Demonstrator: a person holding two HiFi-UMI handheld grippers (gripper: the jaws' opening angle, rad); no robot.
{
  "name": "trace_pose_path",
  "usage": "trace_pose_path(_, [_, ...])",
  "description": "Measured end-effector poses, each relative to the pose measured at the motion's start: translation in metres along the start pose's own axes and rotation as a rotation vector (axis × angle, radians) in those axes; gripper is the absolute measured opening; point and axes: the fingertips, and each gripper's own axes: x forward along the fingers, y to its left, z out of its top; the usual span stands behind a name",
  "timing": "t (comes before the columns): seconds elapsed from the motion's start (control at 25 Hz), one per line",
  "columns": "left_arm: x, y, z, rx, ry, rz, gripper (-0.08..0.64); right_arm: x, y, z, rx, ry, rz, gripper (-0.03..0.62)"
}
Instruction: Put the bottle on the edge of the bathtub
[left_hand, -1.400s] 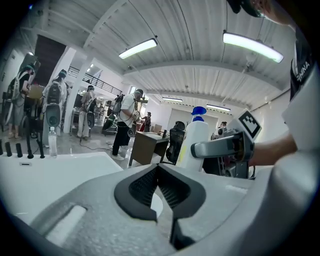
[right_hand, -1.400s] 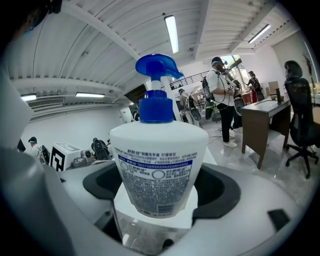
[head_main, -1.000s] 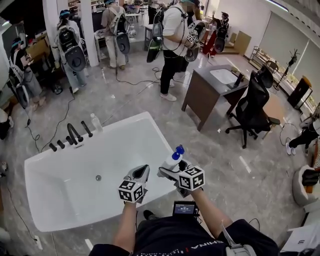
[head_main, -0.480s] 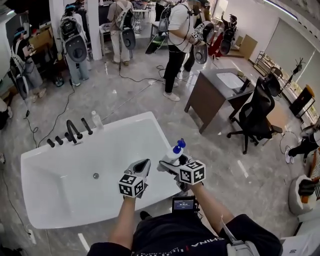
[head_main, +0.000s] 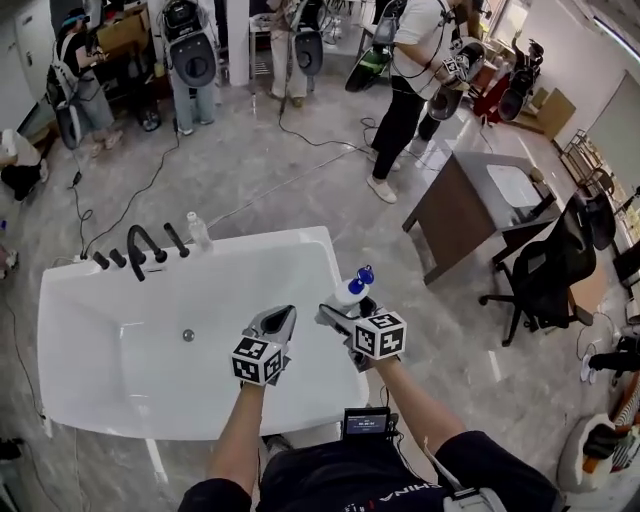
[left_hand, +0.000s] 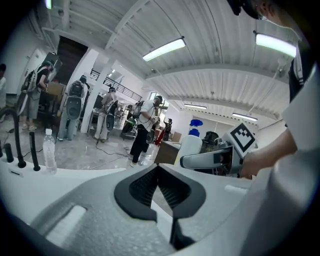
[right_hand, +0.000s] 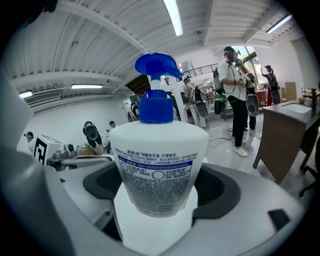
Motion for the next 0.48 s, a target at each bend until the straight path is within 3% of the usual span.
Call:
trace_pose_path(0.28, [0.154,0.064,-0.024,-0.071,0.030,0.051,0.009,0.139,-0.132,0.009,-0.082,0.043,0.020,0.453])
trace_pose_path(0.48, [0.218,0.126,-0.055,-0.164,0.023,0.158,0.009,0.239,-0.183,-0.001,-0.141,0.056,0.046,0.453])
